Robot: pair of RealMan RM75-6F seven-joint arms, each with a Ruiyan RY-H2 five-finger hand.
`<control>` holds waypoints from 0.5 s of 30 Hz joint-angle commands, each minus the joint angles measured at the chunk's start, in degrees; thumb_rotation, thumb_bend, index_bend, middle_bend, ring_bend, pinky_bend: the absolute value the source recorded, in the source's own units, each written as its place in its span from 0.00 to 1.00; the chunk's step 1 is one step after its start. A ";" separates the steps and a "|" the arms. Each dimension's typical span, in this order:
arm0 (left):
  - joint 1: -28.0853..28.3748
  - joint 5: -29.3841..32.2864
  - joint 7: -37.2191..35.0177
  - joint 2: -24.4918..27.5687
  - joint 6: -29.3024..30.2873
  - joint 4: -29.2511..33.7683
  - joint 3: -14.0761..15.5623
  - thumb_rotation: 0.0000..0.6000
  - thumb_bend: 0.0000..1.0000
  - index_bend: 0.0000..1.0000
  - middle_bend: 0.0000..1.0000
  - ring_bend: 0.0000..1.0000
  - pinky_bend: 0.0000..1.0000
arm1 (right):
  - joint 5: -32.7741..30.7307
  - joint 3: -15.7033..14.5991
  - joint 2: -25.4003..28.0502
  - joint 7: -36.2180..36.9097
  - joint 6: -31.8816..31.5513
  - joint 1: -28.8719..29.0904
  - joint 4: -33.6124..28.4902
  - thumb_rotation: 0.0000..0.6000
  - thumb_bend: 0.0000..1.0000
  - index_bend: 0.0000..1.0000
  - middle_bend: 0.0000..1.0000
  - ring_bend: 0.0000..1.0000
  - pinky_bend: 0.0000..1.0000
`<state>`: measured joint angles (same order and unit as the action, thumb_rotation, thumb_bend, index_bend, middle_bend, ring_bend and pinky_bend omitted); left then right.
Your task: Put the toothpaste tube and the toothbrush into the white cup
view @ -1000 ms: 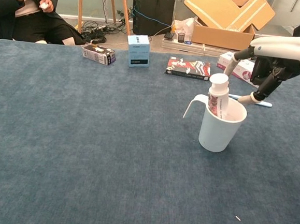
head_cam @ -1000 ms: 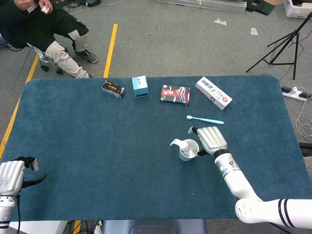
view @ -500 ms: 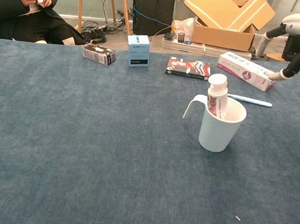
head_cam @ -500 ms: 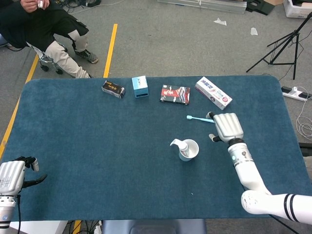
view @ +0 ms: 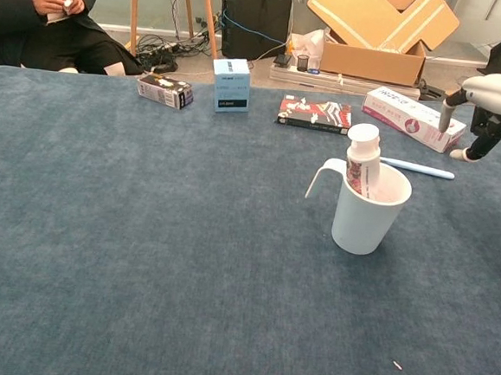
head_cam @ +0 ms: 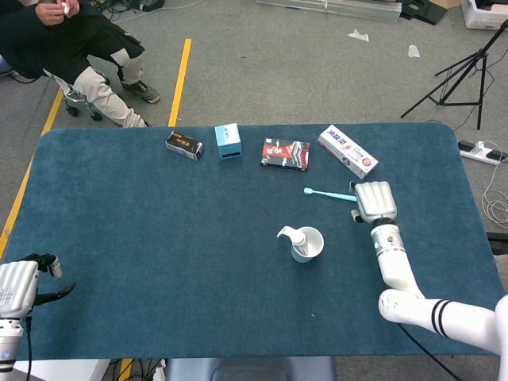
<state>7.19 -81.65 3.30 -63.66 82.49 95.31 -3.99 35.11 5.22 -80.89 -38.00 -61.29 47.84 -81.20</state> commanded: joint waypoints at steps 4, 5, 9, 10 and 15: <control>-0.06 -0.06 -0.44 0.24 0.16 0.27 -0.07 1.00 0.04 0.66 0.62 0.53 0.63 | 0.51 0.75 -8.11 0.79 4.40 -0.04 12.81 1.00 0.21 0.39 1.00 1.00 1.00; -0.08 -0.08 -0.51 0.29 0.19 0.34 -0.08 1.00 0.04 0.66 0.62 0.53 0.63 | 0.51 0.98 -8.93 0.99 4.93 -0.04 14.21 1.00 0.21 0.39 1.00 1.00 1.00; -0.12 -0.18 -0.86 0.51 0.35 0.63 -0.14 1.00 0.04 0.66 0.62 0.53 0.63 | 0.68 1.99 -12.54 1.87 7.55 0.06 20.35 1.00 0.22 0.39 1.00 1.00 1.00; -0.14 -0.16 -0.96 0.57 0.38 0.69 -0.16 1.00 0.04 0.66 0.62 0.53 0.63 | 0.85 2.15 -13.27 2.00 8.04 0.11 21.60 1.00 0.22 0.39 1.00 1.00 1.00; -0.24 -0.14 -1.56 0.97 0.59 1.00 -0.31 1.00 0.04 0.66 0.62 0.53 0.63 | 1.66 3.63 -17.37 3.23 10.85 0.54 28.49 1.00 0.28 0.39 1.00 1.00 1.00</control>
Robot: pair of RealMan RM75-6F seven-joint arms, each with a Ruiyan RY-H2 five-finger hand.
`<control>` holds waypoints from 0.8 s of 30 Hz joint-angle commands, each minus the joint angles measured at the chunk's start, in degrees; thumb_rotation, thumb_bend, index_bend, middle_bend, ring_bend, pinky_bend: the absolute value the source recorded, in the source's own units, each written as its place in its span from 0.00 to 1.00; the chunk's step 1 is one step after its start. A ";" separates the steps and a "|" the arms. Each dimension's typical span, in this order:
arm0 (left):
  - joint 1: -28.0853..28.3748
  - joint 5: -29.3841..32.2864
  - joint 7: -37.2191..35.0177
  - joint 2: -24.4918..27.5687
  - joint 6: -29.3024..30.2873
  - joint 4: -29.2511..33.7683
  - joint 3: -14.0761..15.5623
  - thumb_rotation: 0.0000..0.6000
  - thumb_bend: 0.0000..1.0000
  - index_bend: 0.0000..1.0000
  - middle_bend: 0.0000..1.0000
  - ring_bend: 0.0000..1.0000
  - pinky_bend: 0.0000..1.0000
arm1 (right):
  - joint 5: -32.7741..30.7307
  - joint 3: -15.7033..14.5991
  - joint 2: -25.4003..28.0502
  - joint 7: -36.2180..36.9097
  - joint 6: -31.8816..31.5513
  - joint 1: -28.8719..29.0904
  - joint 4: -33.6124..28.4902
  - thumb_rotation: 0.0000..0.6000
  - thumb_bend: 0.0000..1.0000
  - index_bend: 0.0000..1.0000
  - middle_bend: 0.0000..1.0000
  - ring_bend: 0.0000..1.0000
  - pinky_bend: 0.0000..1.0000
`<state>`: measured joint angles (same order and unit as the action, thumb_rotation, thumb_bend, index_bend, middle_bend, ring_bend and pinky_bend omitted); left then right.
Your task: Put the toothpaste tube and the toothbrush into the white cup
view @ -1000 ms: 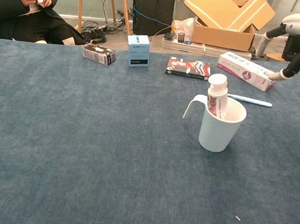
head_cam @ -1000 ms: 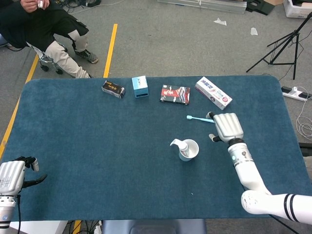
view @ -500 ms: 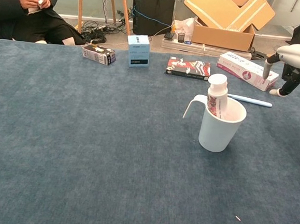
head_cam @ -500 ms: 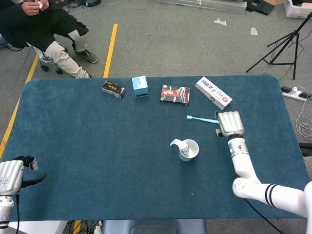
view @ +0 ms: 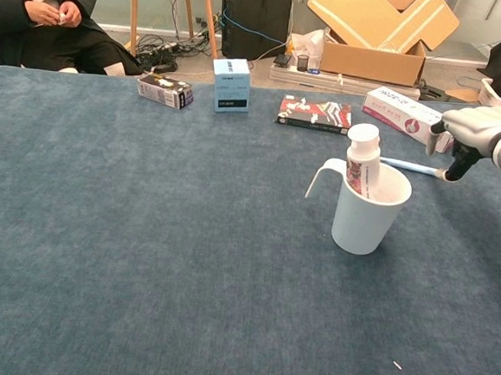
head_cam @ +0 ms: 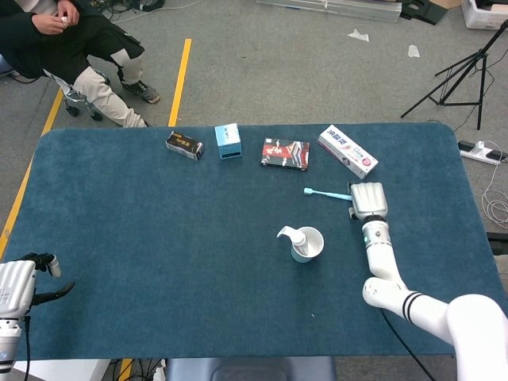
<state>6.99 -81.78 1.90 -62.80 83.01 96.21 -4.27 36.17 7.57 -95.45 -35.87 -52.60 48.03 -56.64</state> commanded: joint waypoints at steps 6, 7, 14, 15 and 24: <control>-0.16 -0.03 -0.87 0.61 0.33 0.51 -0.19 1.00 0.04 0.66 0.62 0.53 0.63 | 1.83 4.19 -7.06 4.88 5.25 0.98 10.87 1.00 0.36 0.39 1.00 1.00 1.00; -0.17 -0.03 -0.94 0.66 0.35 0.55 -0.20 1.00 0.04 0.66 0.62 0.53 0.63 | 2.35 4.47 -7.54 5.59 5.62 1.04 11.63 1.00 0.38 0.39 1.00 1.00 1.00; -0.20 0.03 -1.21 0.90 0.32 0.72 -0.25 1.00 0.04 0.66 0.62 0.53 0.63 | 7.78 5.59 -9.62 11.43 6.80 0.70 14.51 1.00 0.49 0.38 1.00 1.00 1.00; -0.19 0.01 -1.20 0.90 0.32 0.73 -0.24 1.00 0.04 0.66 0.62 0.53 0.63 | 8.33 5.67 -9.73 11.90 6.83 0.61 14.68 1.00 0.50 0.37 1.00 1.00 1.00; -0.20 -0.09 -1.00 0.87 0.33 0.83 -0.18 1.00 0.04 0.66 0.62 0.53 0.63 | 10.53 6.96 -10.10 12.79 7.65 0.02 16.07 1.00 0.51 0.37 1.00 1.00 1.00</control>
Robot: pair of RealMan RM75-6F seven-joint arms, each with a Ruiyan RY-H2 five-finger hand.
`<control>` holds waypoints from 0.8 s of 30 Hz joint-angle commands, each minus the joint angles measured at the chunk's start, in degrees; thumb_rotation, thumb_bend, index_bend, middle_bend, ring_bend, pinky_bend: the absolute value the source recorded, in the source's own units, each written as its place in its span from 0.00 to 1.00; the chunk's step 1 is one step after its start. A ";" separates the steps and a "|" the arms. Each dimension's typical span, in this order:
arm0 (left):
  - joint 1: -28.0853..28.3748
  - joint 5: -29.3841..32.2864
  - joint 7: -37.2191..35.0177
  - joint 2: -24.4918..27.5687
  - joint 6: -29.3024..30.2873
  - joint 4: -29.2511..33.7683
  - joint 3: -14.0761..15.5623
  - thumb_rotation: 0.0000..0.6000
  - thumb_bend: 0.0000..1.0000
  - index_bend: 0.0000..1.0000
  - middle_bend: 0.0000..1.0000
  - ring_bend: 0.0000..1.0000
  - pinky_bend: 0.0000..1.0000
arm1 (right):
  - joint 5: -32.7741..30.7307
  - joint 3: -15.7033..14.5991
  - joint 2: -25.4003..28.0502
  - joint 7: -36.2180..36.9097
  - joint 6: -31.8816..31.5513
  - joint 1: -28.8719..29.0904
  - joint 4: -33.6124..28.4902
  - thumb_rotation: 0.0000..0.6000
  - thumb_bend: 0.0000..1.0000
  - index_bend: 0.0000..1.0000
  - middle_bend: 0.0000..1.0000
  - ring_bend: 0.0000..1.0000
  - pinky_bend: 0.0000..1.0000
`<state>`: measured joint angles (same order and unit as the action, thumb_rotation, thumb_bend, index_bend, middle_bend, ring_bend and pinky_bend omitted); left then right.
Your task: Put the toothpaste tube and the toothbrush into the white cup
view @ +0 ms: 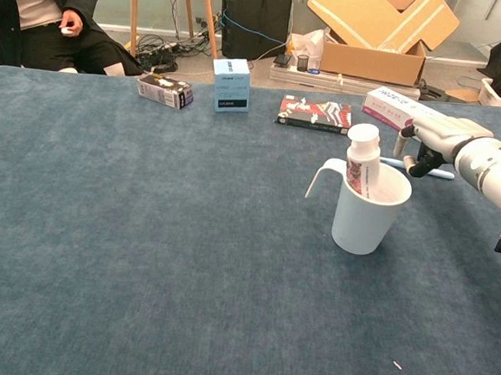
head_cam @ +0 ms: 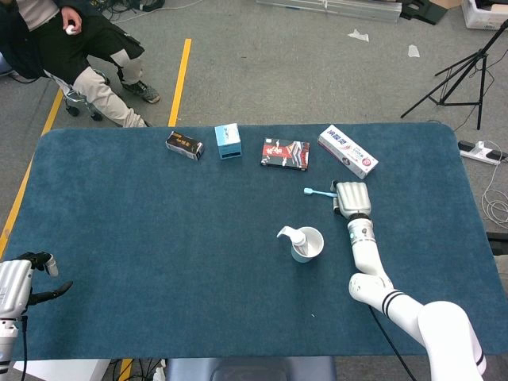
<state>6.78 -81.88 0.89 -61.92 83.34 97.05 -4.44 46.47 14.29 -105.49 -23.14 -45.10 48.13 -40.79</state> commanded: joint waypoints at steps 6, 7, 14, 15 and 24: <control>0.02 0.07 -0.01 0.00 -0.05 0.00 -0.03 1.00 0.04 0.66 0.62 0.53 0.63 | 1.02 1.07 -0.30 0.09 0.82 -0.27 0.98 1.00 0.51 0.37 1.00 1.00 1.00; 0.01 0.08 0.00 0.01 -0.04 0.00 -0.04 1.00 0.04 0.66 0.62 0.53 0.63 | 1.11 1.16 -0.35 0.07 0.95 -0.30 1.08 1.00 0.51 0.37 1.00 1.00 1.00; -0.01 0.13 -0.02 0.06 0.02 0.05 -0.09 1.00 0.04 0.66 0.62 0.53 0.63 | 1.85 1.70 -0.43 -0.11 1.72 -0.66 0.95 1.00 0.51 0.37 1.00 1.00 1.00; -0.01 0.14 -0.02 0.06 0.03 0.05 -0.10 1.00 0.04 0.66 0.62 0.53 0.63 | 1.98 1.74 -0.37 -0.11 1.75 -0.73 0.84 1.00 0.51 0.37 1.00 1.00 1.00; 0.00 0.22 -0.01 0.03 -0.05 0.00 -0.10 1.00 0.04 0.66 0.62 0.53 0.63 | 2.55 2.40 1.14 -0.60 1.35 -1.48 -1.69 1.00 0.51 0.41 1.00 1.00 1.00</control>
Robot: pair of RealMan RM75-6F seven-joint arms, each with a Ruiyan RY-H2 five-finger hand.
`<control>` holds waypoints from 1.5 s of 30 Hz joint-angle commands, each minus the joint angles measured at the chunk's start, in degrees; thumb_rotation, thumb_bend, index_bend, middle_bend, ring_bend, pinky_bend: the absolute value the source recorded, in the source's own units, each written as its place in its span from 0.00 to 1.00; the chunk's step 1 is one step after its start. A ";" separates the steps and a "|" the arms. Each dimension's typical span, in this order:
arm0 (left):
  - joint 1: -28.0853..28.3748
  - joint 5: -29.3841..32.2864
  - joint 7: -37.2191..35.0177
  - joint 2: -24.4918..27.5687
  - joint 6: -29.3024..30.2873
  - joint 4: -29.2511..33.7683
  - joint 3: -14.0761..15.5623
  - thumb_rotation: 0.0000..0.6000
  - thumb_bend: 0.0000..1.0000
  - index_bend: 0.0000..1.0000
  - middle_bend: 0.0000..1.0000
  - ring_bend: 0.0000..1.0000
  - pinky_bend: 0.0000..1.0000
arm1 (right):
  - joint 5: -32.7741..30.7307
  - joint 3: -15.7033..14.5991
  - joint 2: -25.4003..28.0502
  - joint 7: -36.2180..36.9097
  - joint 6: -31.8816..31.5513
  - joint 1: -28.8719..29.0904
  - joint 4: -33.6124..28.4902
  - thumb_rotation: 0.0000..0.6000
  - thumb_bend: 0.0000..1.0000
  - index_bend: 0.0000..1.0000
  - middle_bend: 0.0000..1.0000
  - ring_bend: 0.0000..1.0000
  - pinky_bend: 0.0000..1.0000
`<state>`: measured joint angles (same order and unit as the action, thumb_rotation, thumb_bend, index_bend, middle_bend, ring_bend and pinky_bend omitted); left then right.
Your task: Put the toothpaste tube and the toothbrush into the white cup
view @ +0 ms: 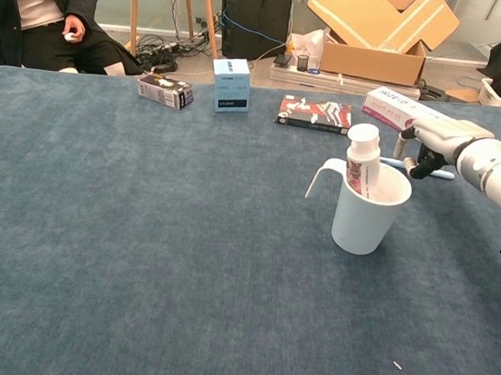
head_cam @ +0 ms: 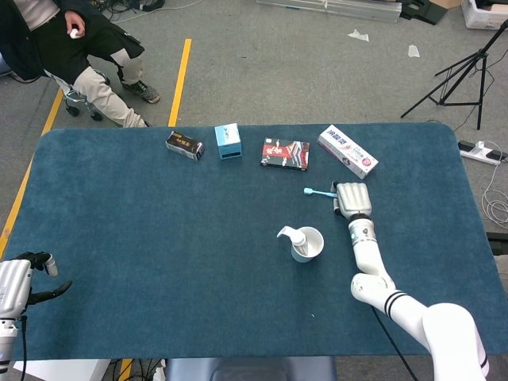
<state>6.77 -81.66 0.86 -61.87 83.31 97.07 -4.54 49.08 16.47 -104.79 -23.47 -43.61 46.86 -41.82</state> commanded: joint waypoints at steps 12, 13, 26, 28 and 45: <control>0.07 0.10 0.16 -0.15 -0.20 -0.18 0.04 1.00 0.04 0.66 0.62 0.53 0.63 | 0.82 0.86 1.99 0.48 -1.27 -0.99 -3.11 1.00 0.51 0.54 1.00 1.00 1.00; 0.07 0.10 0.16 -0.16 -0.21 -0.19 0.03 1.00 0.04 0.66 0.62 0.53 0.63 | 1.18 0.87 1.97 0.92 -1.46 -1.03 -3.09 1.00 0.51 0.54 1.00 1.00 1.00; 0.03 0.01 0.13 -0.08 0.00 -0.03 -0.03 1.00 0.04 0.66 0.62 0.53 0.63 | 2.39 0.68 0.60 2.48 -0.51 -1.32 -0.54 1.00 0.51 0.52 1.00 1.00 1.00; 0.02 0.02 0.10 -0.06 0.02 0.01 -0.04 1.00 0.04 0.66 0.62 0.53 0.63 | 2.56 0.66 0.25 2.70 -0.29 -1.29 0.04 1.00 0.51 0.50 1.00 1.00 1.00; -0.02 0.03 0.04 0.07 0.13 0.13 -0.11 1.00 0.04 0.66 0.62 0.53 0.63 | 3.93 0.80 -0.69 3.92 0.78 -1.58 1.56 1.00 0.51 0.46 1.00 1.00 1.00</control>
<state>6.75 -81.63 0.90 -61.80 83.44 97.19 -4.65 52.98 17.23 -105.54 -19.56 -42.79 45.31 -40.20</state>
